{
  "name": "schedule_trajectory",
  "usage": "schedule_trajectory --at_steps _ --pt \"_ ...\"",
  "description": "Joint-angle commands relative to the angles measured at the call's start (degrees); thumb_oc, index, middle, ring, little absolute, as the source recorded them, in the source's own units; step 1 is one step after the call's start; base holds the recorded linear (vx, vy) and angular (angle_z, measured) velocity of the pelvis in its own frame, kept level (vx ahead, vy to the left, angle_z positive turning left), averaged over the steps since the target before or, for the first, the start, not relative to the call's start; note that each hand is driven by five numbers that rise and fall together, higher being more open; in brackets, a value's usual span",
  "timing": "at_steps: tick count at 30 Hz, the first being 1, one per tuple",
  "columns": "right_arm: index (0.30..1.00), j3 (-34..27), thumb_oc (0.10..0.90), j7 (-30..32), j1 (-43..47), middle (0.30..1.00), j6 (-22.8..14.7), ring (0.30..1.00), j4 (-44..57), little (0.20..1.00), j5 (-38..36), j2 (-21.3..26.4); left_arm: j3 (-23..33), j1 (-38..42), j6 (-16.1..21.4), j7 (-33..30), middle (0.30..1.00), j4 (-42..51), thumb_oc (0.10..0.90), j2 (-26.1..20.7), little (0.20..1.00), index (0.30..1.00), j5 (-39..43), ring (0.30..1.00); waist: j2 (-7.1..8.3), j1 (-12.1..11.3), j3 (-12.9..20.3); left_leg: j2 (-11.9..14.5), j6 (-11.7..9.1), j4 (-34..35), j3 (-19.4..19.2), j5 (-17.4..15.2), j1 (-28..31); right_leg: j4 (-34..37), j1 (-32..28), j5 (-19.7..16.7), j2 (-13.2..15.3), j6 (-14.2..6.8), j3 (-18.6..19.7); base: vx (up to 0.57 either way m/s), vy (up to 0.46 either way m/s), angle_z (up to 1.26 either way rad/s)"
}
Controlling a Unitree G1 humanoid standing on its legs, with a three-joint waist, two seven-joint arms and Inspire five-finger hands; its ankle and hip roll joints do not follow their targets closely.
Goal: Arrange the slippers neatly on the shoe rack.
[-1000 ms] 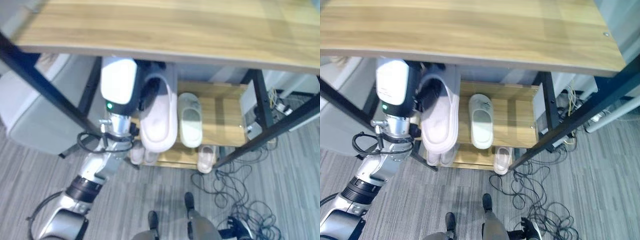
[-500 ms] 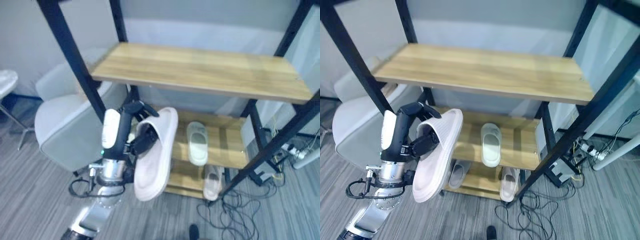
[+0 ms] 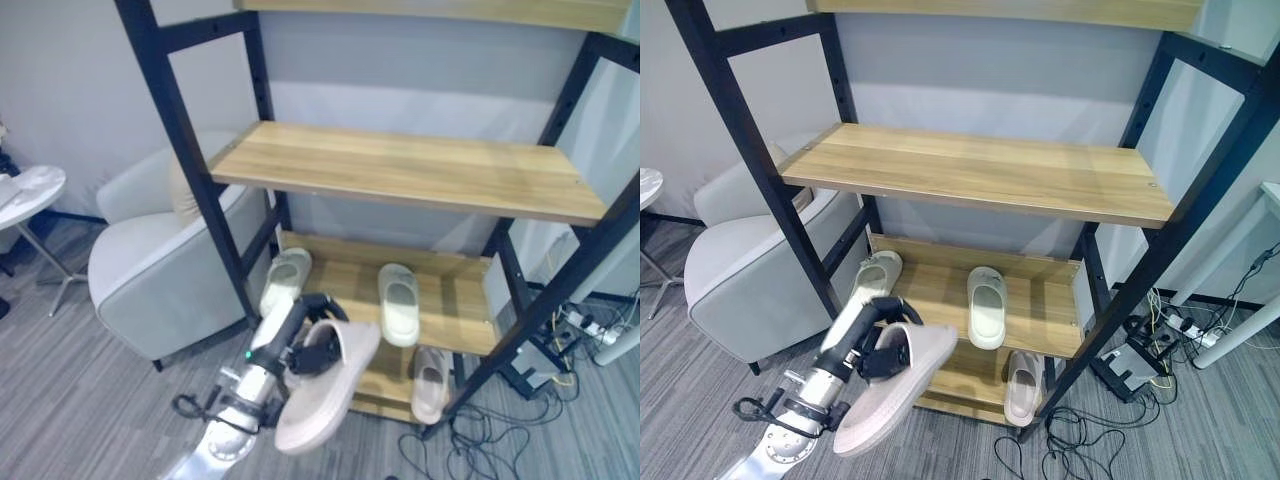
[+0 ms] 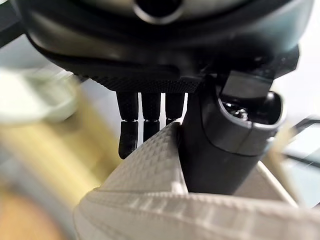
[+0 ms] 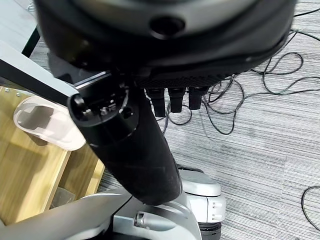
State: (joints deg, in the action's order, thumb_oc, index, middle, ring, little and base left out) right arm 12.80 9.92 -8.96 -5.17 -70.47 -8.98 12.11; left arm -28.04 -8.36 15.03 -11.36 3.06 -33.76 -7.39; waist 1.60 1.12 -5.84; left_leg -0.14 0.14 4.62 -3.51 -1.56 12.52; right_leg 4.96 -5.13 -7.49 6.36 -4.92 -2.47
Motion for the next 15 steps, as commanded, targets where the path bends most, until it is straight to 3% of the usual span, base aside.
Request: schedule_trajectory --at_steps 1,10,13,15 --pt "0.9 1.66 0.8 -0.36 3.7 0.9 -1.05 0.9 -0.63 0.9 1.38 1.29 -0.02 7.72 4.94 1.72 0.3 7.87 0.4 0.2 0.3 0.3 1.89 0.3 -0.61 0.11 -4.17 -0.79 1.55 -10.91 3.87 -7.29 -4.77 -13.59 -1.96 14.77 -0.12 -2.24 0.3 0.0 0.0 0.0" --pt "0.9 0.85 0.8 -0.44 3.45 0.9 -1.8 0.9 0.39 0.9 0.3 2.18 -6.1 13.95 4.33 3.96 0.3 0.84 0.4 2.06 0.3 0.3 -1.22 0.3 0.26 2.26 -5.87 -0.35 1.61 -14.0 1.8 -8.34 -8.57 -14.84 2.05 14.37 -0.97 -2.12 2.43 -0.05 0.019 -0.05" --pt "0.9 1.13 0.8 -0.09 5.4 0.9 -1.83 0.9 0.96 0.9 0.43 2.78 -7.1 16.0 4.5 3.23 0.3 -0.52 0.4 2.92 0.3 0.3 -1.62 0.3 0.29 2.98 -7.5 0.71 1.9 -13.63 -1.19 -8.35 -10.2 -15.11 5.98 12.21 -1.82 -2.97 5.15 -0.15 0.015 -0.32" --pt "0.9 1.48 0.8 0.22 6.6 0.9 -1.92 0.9 1.71 0.9 0.69 3.01 -7.08 16.24 4.2 2.52 0.3 -1.77 0.4 3.66 0.3 0.3 -1.41 0.3 -0.03 2.48 -8.06 2.36 1.94 -12.63 -4.12 -7.62 -10.52 -16.74 9.21 10.14 -1.38 -3.88 3.49 -0.14 -0.025 -0.77"
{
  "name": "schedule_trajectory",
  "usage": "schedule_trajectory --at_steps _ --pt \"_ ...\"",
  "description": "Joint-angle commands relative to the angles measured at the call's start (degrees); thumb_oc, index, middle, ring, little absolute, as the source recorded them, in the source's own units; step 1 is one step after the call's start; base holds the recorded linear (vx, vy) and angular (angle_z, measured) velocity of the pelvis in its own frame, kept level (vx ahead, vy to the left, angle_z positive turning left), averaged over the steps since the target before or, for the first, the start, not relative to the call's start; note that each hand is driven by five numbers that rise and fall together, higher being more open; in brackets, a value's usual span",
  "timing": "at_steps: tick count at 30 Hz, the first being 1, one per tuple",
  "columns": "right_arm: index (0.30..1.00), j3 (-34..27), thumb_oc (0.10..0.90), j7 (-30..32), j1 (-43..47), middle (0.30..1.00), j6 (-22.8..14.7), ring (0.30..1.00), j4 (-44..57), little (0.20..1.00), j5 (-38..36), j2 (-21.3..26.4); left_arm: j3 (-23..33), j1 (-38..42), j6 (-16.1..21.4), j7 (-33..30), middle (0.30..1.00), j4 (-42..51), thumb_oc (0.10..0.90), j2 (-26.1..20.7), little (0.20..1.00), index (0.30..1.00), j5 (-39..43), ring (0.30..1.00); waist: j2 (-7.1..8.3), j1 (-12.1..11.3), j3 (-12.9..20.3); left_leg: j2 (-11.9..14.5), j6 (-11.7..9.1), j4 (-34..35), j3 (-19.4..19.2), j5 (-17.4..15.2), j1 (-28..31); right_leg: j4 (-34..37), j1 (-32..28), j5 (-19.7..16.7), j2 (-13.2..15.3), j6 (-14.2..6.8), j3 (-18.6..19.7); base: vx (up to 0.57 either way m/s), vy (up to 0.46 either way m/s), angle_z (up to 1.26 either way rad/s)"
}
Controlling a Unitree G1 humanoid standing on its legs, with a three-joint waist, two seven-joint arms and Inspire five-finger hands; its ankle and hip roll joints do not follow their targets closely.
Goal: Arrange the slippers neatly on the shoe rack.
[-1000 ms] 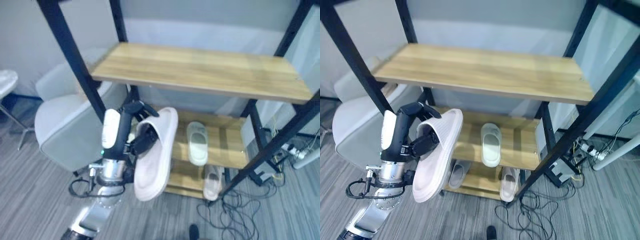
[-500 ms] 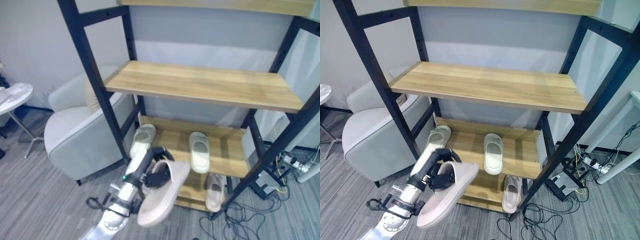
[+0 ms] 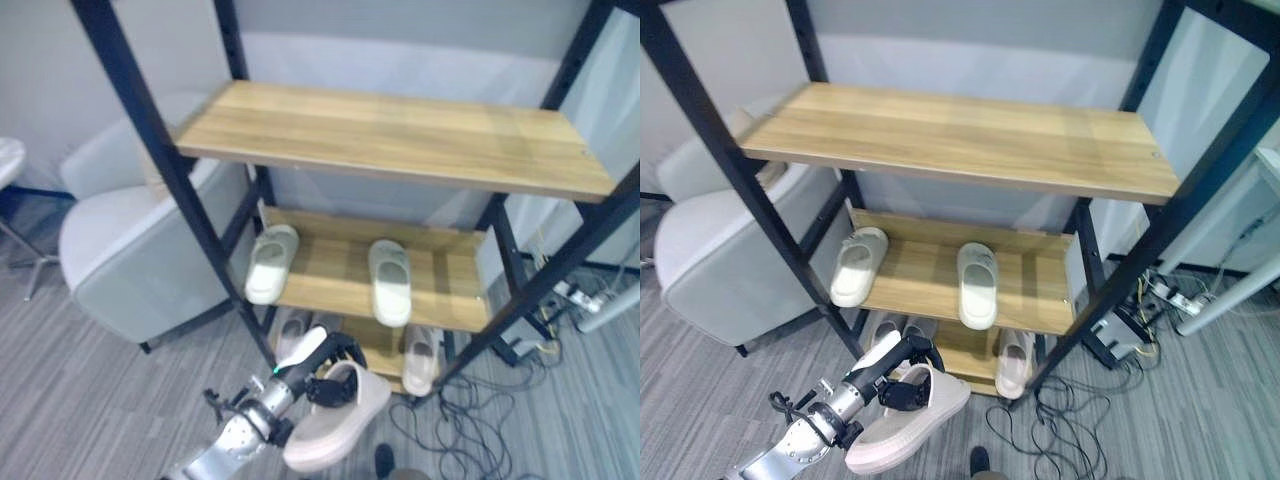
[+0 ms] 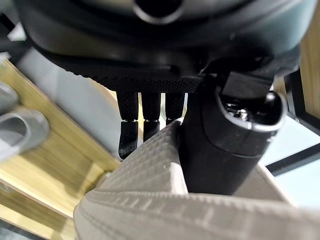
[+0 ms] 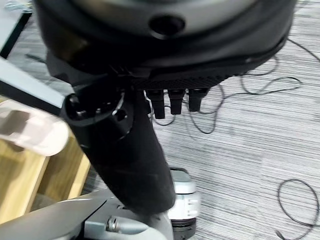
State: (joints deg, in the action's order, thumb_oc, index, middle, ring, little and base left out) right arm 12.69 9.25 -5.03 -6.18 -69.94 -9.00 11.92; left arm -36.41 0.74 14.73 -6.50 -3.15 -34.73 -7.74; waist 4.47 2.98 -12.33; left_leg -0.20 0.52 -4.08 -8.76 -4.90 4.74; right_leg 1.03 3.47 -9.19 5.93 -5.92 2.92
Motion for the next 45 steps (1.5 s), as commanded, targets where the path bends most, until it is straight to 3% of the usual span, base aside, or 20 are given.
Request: schedule_trajectory --at_steps 1,2,4,9,13,17,20,25,29,33,37,39,40,42,43,45 --pt "0.9 1.52 0.8 1.02 3.08 0.9 -0.81 0.9 1.41 0.9 0.85 3.37 1.36 7.44 4.42 -2.69 0.3 3.99 0.4 5.01 0.3 0.3 -0.92 0.3 -3.34 -0.06 -1.5 3.34 1.36 -3.26 -0.2 -3.87 -3.06 -14.24 2.22 11.77 -0.17 -3.04 -4.51 -0.09 -0.053 -1.27" --pt "0.9 1.47 0.8 1.4 3.39 0.9 -0.83 0.9 1.49 0.9 1.1 3.56 1.24 7.92 4.18 -3.0 0.3 3.58 0.4 5.37 0.3 0.3 -0.87 0.3 -3.72 -0.85 -1.21 4.17 0.92 -2.85 -1.74 -3.71 -3.17 -14.86 2.05 12.58 1.59 -3.0 -9.69 -0.05 -0.07 -1.34" --pt "0.9 2.01 0.8 1.79 3.73 0.9 -1.06 0.9 2.02 0.9 2.21 3.61 0.44 8.68 3.95 -2.97 0.3 2.2 0.4 6.2 0.3 0.3 -1.41 0.3 -3.26 -1.36 -0.26 4.61 0.42 -2.45 -3.94 -3.07 -3.25 -12.68 0.6 13.14 3.84 -1.85 -15.86 0.04 -0.125 -0.89" --pt "0.9 3.02 0.8 1.81 2.79 0.9 -1.51 0.9 2.58 0.9 2.3 3.79 0.23 10.07 3.27 -3.95 0.3 -2.14 0.4 7.73 0.3 0.3 -2.79 0.3 -2.13 -0.49 -0.04 6.48 -1.28 -3.71 -4.66 -2.37 -3.37 -8.61 -0.83 13.65 0.88 -0.44 -13.88 0.07 -0.227 -0.61" --pt "0.9 3.13 0.8 2.17 1.41 0.9 -2.34 0.9 4.18 0.9 1.48 4.96 -1.98 13.16 2.89 -3.96 0.3 -4.64 0.4 9.57 0.3 0.3 -3.51 0.3 -1.76 1.05 -2.63 12.81 -4.28 -17.3 -5.09 0.6 -10.35 -5.45 -4.38 15.2 -1.5 2.65 -16.52 -0.03 -0.26 0.1" --pt "0.9 2.79 0.8 2.85 2.55 0.9 -2.31 0.9 3.81 0.9 0.11 5.64 -2.15 14.43 2.02 -5.41 0.3 -6.15 0.4 9.83 0.3 0.3 -4.76 0.3 -0.52 -0.22 -4.12 9.03 -4.3 -15.88 -0.7 0.25 -16.68 -5.9 -4.07 16.35 -1.94 2.73 -15.96 0.01 -0.065 0.14" --pt "0.9 2.82 0.8 2.8 2.55 0.9 -2.9 0.9 4.14 0.9 -0.38 4.91 -1.49 13.46 1.29 -6.5 0.3 -9.47 0.4 9.96 0.3 0.3 -6.46 0.3 -0.22 -1.05 -3.56 5.8 -3.65 -11.51 4.21 -0.14 -14.82 -8.36 -3.02 16.81 -2.45 2.43 -14.92 0.11 0.038 -0.22" --pt "0.9 3.67 0.8 2.98 3.34 0.9 -2.85 0.9 4.35 0.9 0.24 4.33 -1.31 14.16 0.46 -8.27 0.3 -12.17 0.4 9.14 0.3 0.3 -10.23 0.3 0.39 -1.12 -4.1 5.03 -2.73 -12.24 3.84 -0.91 -14.94 -12.25 -1.15 17.78 -1.88 2.56 -14.47 0.02 0.052 -0.24" --pt "0.9 5.44 0.8 3.47 6.86 0.9 -2.8 0.9 4.53 0.9 0.63 4.12 -2.3 16.2 0.18 -10.43 0.3 -14.93 0.4 8.64 0.3 0.3 -13.46 0.3 0.35 -1.66 -6.71 5.1 -1.36 -17.18 3.55 -3.03 -18.23 -19.68 4.82 19.24 -0.99 2.45 -13.69 -0.09 0.075 0.03" --pt "0.9 6.88 0.8 5.1 11.75 0.9 -3.92 0.9 6.66 0.9 -0.56 5.27 -1.43 19.73 -1.77 -17.13 0.3 -20.63 0.4 10.01 0.3 0.3 -16.32 0.3 -0.22 -2.29 -9.86 5.34 0.36 -27.41 3.92 -7.26 -25.82 -31.41 13.96 23.03 0.52 3.3 -12.41 -0.1 0.082 -0.03" --pt "0.9 9.17 0.8 6.39 14.83 0.9 -4.97 0.9 8.67 0.9 -0.01 6.43 -0.41 22.84 -3.22 -22.05 0.3 -21.53 0.4 9.57 0.3 0.3 -18.3 0.3 -0.71 -2.8 -10.83 5.85 1.52 -36.14 4.43 -9.95 -33.22 -39.51 21.63 25.65 1.06 4.45 -12.26 -0.07 0.028 0.03" --pt "0.9 9.17 0.8 6.39 14.82 0.9 -4.97 0.9 8.68 0.9 -0.01 6.43 -0.41 22.84 -3.22 -22.05 0.3 -21.53 0.4 9.57 0.3 0.3 -18.3 0.3 -0.72 -2.78 -10.72 5.85 1.52 -36.21 4.45 -9.98 -33.37 -39.57 21.76 25.68 1.06 4.45 -12.26 -0.03 -0.006 0.02" --pt "0.9 10.06 0.8 6.79 16.28 0.9 -5.19 0.9 9.97 0.9 0.39 6.8 0.4 24.78 -3.8 -24.32 0.3 -21.29 0.4 8.62 0.3 0.3 -19.39 0.3 -0.54 -2.93 -11.11 6.27 1.62 -39.56 4.72 -10.88 -36.96 -42.97 25.77 26.83 1.27 4.64 -11.89 -0.06 -0.01 -0.01" --pt "0.9 10.33 0.8 7.15 16.54 0.9 -5.16 0.9 10.51 0.9 0.78 7.09 1.12 25.56 -4.36 -25.26 0.3 -20.44 0.4 8.11 0.3 0.3 -19.34 0.3 -0.6 -2.92 -10.78 6.48 1.76 -41.8 4.98 -11.63 -39.48 -45.05 28.17 27.57 1.52 4.81 -11.97 -0.02 0.0 -0.06" --pt "0.9 10.36 0.8 8.02 17.12 0.9 -5.34 0.9 10.96 0.9 1.04 7.74 2.35 28.13 -5.92 -29.04 0.3 -19.74 0.4 7.56 0.3 0.3 -20.76 0.3 -0.88 -2.8 -11.02 6.56 2.32 -47.57 5.82 -15.08 -44.48 -49.97 33.11 30.44 1.48 4.79 -11.16 0.0 -0.001 -0.06" --pt "0.9 10.16 0.8 8.63 17.46 0.9 -5.8 0.9 11.36 0.9 0.62 8.0 3.13 30.61 -7.02 -32.26 0.3 -19.64 0.4 7.22 0.3 0.3 -21.51 0.3 -1.06 -2.52 -11.14 6.38 2.94 -50.37 6.19 -15.71 -48.49 -52.49 37.0 31.4 1.5 5.28 -11.1 -0.03 -0.004 0.03"
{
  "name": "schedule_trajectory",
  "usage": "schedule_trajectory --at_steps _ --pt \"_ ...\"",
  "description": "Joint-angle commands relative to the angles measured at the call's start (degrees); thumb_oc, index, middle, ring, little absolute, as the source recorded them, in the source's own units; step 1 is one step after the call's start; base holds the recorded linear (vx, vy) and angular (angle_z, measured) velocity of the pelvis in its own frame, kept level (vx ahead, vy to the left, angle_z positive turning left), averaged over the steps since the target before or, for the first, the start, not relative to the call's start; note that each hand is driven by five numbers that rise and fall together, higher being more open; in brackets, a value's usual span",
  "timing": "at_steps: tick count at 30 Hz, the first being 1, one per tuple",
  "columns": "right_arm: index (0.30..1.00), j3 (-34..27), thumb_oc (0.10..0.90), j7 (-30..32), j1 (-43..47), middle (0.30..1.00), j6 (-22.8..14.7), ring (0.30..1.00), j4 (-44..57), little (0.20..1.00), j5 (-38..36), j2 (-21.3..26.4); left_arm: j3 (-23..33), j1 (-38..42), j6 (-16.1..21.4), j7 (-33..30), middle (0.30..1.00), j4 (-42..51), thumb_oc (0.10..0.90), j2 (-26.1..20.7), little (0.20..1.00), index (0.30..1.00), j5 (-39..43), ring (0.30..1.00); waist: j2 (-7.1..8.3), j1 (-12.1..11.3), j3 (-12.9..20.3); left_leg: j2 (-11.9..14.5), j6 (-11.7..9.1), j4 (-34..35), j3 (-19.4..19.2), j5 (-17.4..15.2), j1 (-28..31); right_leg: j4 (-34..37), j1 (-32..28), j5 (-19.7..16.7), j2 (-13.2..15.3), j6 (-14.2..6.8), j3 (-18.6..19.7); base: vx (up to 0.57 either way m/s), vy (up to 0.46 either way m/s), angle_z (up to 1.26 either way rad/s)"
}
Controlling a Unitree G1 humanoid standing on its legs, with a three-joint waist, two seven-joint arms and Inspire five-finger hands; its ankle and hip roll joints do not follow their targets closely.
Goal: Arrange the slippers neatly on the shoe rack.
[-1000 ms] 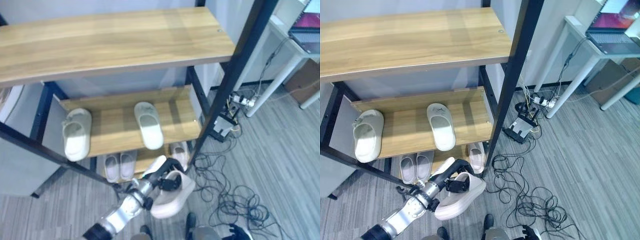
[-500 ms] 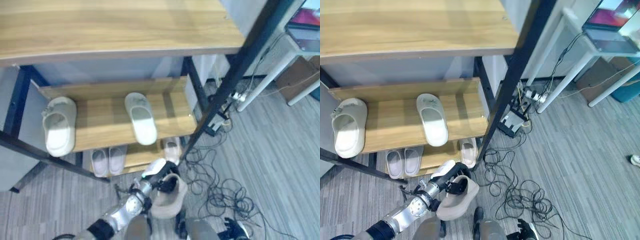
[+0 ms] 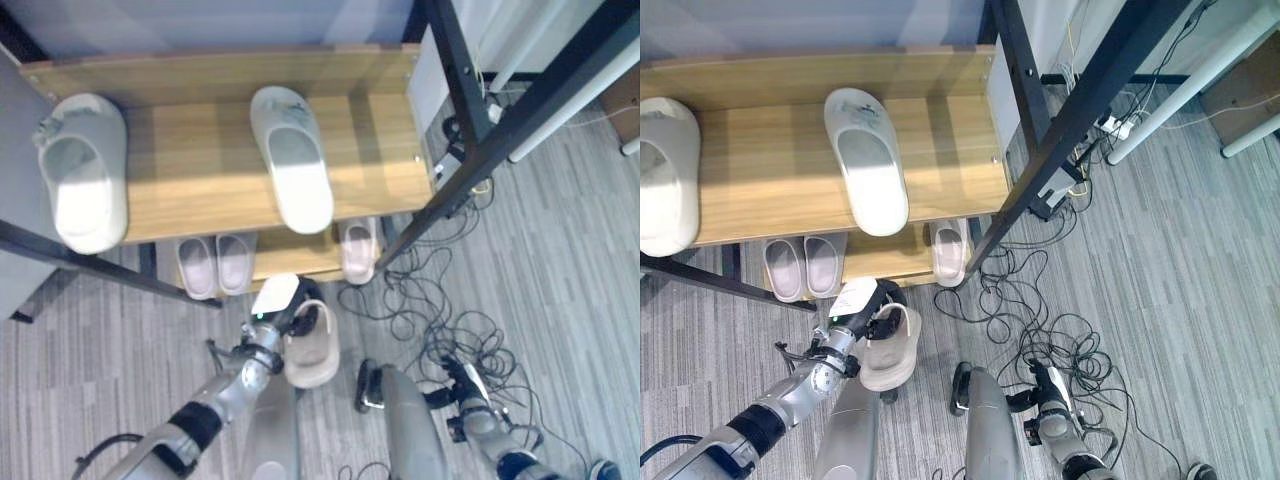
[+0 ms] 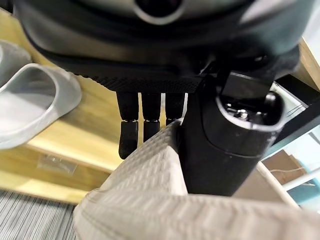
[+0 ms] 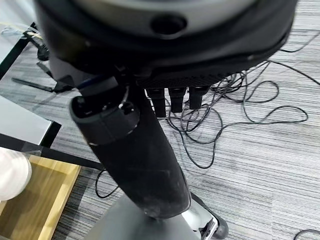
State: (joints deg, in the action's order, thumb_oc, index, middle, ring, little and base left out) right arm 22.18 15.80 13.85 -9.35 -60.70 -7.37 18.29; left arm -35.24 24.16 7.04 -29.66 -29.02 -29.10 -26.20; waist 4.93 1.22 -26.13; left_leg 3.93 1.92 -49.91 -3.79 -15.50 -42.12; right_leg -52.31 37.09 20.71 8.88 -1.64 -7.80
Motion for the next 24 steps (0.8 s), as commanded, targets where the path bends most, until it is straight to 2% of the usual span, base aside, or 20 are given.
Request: schedule_trajectory --at_steps 1,8,9,12,13,14,20,24 --pt "0.9 0.76 0.8 2.35 -1.35 0.9 -2.84 0.9 2.41 0.9 -0.99 1.94 2.09 8.51 0.01 -10.4 0.3 6.19 0.4 1.58 0.3 0.3 -3.51 0.3 -1.67 -0.62 2.72 2.11 1.72 -5.67 1.43 -5.33 -3.61 -0.31 5.39 2.07 -1.46 1.34 -0.22 -0.05 0.002 0.05" --pt "0.9 0.57 0.8 3.73 -0.43 0.9 -4.47 0.9 7.11 0.9 -0.17 5.08 3.76 19.8 -5.3 -17.0 0.3 6.01 0.4 -1.72 0.3 0.3 -6.86 0.3 -3.41 1.04 3.95 2.45 2.92 -13.87 3.54 -6.84 -18.49 -8.35 19.83 3.27 -0.77 1.72 0.81 -0.05 0.028 0.0" --pt "0.9 -2.64 0.8 2.64 -3.1 0.9 -5.41 0.9 26.91 0.9 0.56 10.14 6.43 21.24 -6.7 -17.24 0.3 8.19 0.4 -5.26 0.3 0.3 -8.58 0.3 -3.26 1.93 3.53 2.73 3.07 -16.15 3.8 -7.9 -21.52 -11.18 23.05 4.15 -0.87 1.88 1.18 -0.04 0.031 0.01" --pt "0.9 -4.3 0.8 2.05 -7.13 0.9 -5.22 0.9 32.69 0.9 0.92 11.95 7.51 21.37 -7.84 -17.85 0.3 8.63 0.4 -6.31 0.3 0.3 -9.02 0.3 -3.26 2.41 3.93 3.08 3.15 -17.36 3.94 -8.1 -23.14 -12.37 24.74 4.27 -1.0 1.98 1.47 -0.02 0.031 -0.08" --pt "0.9 -6.76 0.8 1.04 -10.8 0.9 -6.41 0.9 39.16 0.9 1.14 14.17 8.01 24.65 -9.99 -17.72 0.3 7.3 0.4 -8.7 0.3 0.3 -9.66 0.3 -3.06 3.31 3.63 3.38 3.6 -19.92 4.35 -9.04 -25.85 -15.26 27.45 5.09 -1.16 2.26 1.76 -0.01 0.01 -0.11" --pt "0.9 -7.48 0.8 0.69 -11.64 0.9 -6.77 0.9 41.74 0.9 1.01 14.93 7.88 26.01 -10.33 -17.71 0.3 6.98 0.4 -9.8 0.3 0.3 -10.44 0.3 -3.06 3.56 3.53 3.4 3.79 -21.7 4.56 -9.61 -27.44 -16.96 29.07 5.5 -1.34 2.47 2.06 -0.02 0.009 -0.17" --pt "0.9 -11.07 0.8 -0.69 -13.71 0.9 -7.71 0.9 51.21 0.9 -0.51 18.98 7.72 31.57 -12.32 -17.96 0.3 6.55 0.4 -16.21 0.3 0.3 -11.0 0.3 -2.81 4.31 1.56 3.7 4.68 -33.16 6.06 -12.95 -36.29 -27.74 37.4 7.81 -2.05 3.25 2.68 0.0 0.0 -0.06" --pt "0.9 -15.84 0.8 0.13 -15.17 0.9 -8.29 0.9 56.92 0.9 -2.2 21.35 6.22 36.97 -13.0 -18.45 0.3 5.14 0.4 -19.66 0.3 0.3 -9.63 0.3 -2.81 4.79 0.64 3.57 5.3 -41.04 7.3 -15.24 -42.83 -35.04 43.39 9.85 -2.41 3.93 2.58 0.04 0.011 -0.1"
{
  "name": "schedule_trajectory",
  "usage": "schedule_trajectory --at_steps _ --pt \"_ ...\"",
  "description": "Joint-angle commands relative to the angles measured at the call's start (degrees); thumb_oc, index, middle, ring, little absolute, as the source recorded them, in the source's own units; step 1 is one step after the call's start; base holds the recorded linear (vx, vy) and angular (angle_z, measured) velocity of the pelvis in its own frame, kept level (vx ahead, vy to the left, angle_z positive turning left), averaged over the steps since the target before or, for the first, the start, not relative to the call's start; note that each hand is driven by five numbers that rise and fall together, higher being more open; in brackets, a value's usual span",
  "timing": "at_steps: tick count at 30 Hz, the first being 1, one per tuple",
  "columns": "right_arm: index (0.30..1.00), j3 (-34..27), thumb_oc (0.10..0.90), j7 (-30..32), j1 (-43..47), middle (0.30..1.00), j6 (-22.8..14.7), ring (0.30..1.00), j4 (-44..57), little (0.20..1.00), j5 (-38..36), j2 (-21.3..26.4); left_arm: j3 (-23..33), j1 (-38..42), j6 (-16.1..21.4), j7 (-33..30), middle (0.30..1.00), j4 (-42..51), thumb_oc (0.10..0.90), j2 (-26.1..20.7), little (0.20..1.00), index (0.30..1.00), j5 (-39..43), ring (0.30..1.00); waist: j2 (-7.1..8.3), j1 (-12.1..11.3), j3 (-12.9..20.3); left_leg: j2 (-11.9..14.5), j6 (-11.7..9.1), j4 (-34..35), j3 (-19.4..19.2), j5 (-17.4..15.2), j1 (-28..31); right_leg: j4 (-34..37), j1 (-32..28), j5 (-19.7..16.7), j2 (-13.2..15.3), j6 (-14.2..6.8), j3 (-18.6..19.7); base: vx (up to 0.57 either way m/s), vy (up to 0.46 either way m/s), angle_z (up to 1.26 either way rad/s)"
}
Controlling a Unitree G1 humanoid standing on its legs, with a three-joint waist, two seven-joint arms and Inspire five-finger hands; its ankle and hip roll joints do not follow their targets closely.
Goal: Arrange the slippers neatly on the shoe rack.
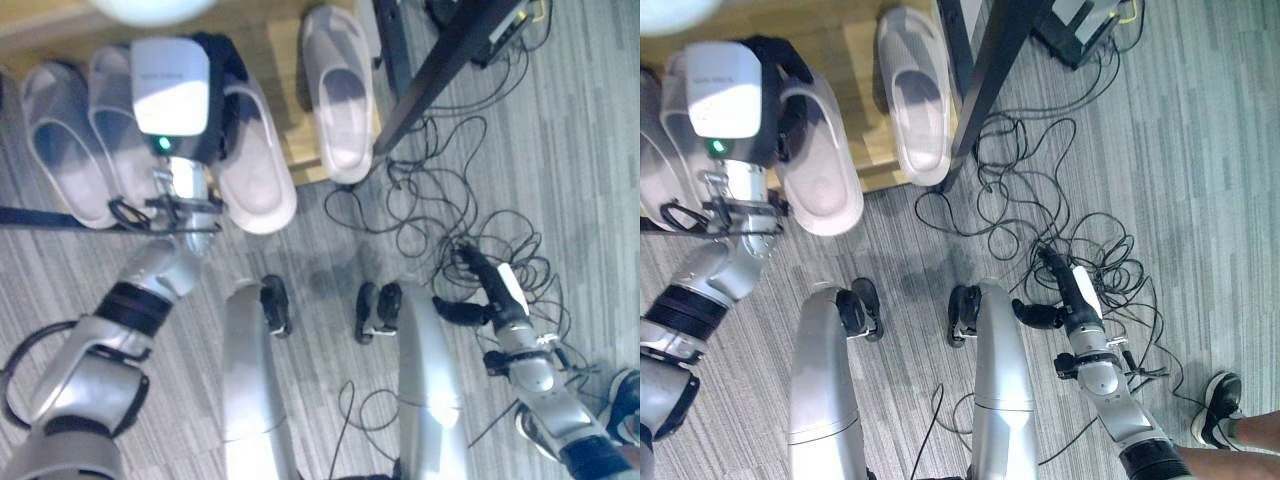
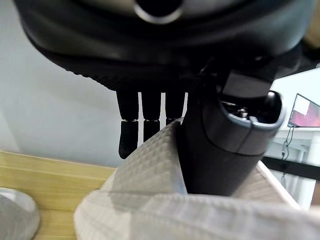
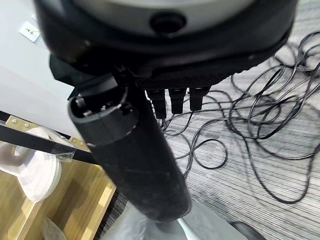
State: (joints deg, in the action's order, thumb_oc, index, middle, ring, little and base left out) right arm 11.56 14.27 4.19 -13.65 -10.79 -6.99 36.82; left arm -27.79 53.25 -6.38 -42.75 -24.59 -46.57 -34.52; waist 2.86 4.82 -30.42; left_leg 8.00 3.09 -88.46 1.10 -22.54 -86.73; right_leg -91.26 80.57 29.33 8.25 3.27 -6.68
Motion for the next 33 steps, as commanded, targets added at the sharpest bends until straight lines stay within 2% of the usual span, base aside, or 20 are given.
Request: schedule_trajectory --at_steps 1,4,7,14,15,20,21,22,31,33 --pt "0.9 -5.97 0.8 1.64 -5.81 0.9 -4.24 0.9 8.07 0.9 -3.15 3.31 -1.61 8.8 0.31 -5.32 0.3 0.57 0.4 -2.77 0.3 0.3 -1.1 0.3 -0.73 1.39 4.65 -0.47 4.25 -3.87 2.61 -8.42 0.83 2.65 0.77 1.39 -2.0 -0.74 1.65 0.05 0.01 -0.07" --pt "0.9 -9.04 0.8 1.7 -6.75 0.9 -5.03 0.9 11.62 0.9 -5.72 5.46 -4.48 14.41 0.44 -5.38 0.3 -0.61 0.4 -4.66 0.3 0.3 0.41 0.3 -0.59 1.75 3.46 -0.66 4.57 -9.29 3.56 -10.21 -3.16 -2.69 4.44 2.8 -2.15 -0.41 1.73 0.05 0.007 -0.04" --pt "0.9 -11.04 0.8 1.54 -8.16 0.9 -5.46 0.9 14.52 0.9 -6.78 7.24 -8.61 20.38 0.67 -5.34 0.3 -3.28 0.4 -6.86 0.3 0.3 2.3 0.3 0.52 1.92 0.69 -0.66 4.78 -13.25 3.99 -12.3 -3.22 -7.4 5.44 4.27 -2.18 0.03 2.83 0.04 0.007 -0.07" --pt "0.9 -13.63 0.8 1.53 -13.96 0.9 -5.82 0.9 19.95 0.9 -8.21 8.4 -17.08 29.02 1.58 -4.41 0.3 -10.05 0.4 -7.64 0.3 0.3 6.23 0.3 4.08 2.6 0.62 -0.19 4.97 -21.74 3.94 -17.02 -3.22 -18.01 8.93 7.21 -3.79 0.87 7.71 0.06 0.008 -0.08" --pt "0.9 -15.77 0.8 1.07 -14.98 0.9 -6.12 0.9 22.28 0.9 -9.22 10.12 -18.26 30.28 1.34 -4.15 0.3 -11.57 0.4 -9.09 0.3 0.3 6.25 0.3 4.69 2.99 0.62 -0.26 5.18 -22.61 4.21 -17.62 -3.22 -18.74 9.08 7.37 -3.91 1.05 8.18 0.02 0.018 -0.07" --pt "0.9 -19.13 0.8 -0.72 -20.28 0.9 -6.46 0.9 26.45 0.9 -11.69 10.34 -22.48 33.35 2.16 -2.86 0.3 -16.56 0.4 -9.64 0.3 0.3 8.6 0.3 5.54 3.66 0.62 0.09 5.63 -25.95 4.26 -18.88 -3.22 -21.52 9.39 8.11 -4.35 0.9 9.86 0.01 0.05 -0.09" --pt "0.9 -19.18 0.8 -0.73 -20.34 0.9 -6.45 0.9 26.48 0.9 -11.7 10.3 -22.56 33.42 2.18 -2.88 0.42 -16.62 0.48 -9.59 0.42 0.42 8.62 0.42 5.55 3.61 0.62 0.1 5.63 -25.96 4.26 -18.89 -3.22 -21.53 9.39 8.13 -4.36 0.9 9.86 0.01 0.024 -0.14" --pt "0.9 -20.21 0.8 -1.02 -21.39 0.9 -6.58 0.9 26.63 0.9 -12.59 11.17 -23.22 34.72 2.25 -2.26 0.9 -17.4 0.8 -9.43 0.9 0.9 9.7 0.9 5.62 3.8 0.62 -0.19 5.72 -27.39 4.6 -19.41 -3.22 -22.65 9.39 8.51 -4.25 0.72 9.94 0.01 0.037 -0.13" --pt "0.9 -27.3 0.8 -3.33 -23.01 0.9 -4.86 0.9 26.68 0.9 -18.22 17.19 -24.11 37.41 2.28 4.49 0.9 -25.49 0.8 -7.05 0.9 0.9 14.17 0.9 5.84 4.27 0.62 -0.38 5.77 -33.24 5.48 -21.57 -3.22 -28.57 9.39 11.05 -3.83 0.87 11.58 0.01 0.004 0.0" --pt "0.9 -30.63 0.8 -4.61 -23.11 0.9 -3.91 0.9 26.73 0.9 -20.83 20.74 -24.41 37.4 2.05 7.6 0.9 -27.48 0.8 -6.19 0.9 0.9 13.79 0.9 5.88 4.14 0.62 -0.6 5.45 -35.0 5.66 -21.75 -3.22 -30.97 9.39 11.69 -3.45 1.11 12.14 0.01 -0.03 0.1"
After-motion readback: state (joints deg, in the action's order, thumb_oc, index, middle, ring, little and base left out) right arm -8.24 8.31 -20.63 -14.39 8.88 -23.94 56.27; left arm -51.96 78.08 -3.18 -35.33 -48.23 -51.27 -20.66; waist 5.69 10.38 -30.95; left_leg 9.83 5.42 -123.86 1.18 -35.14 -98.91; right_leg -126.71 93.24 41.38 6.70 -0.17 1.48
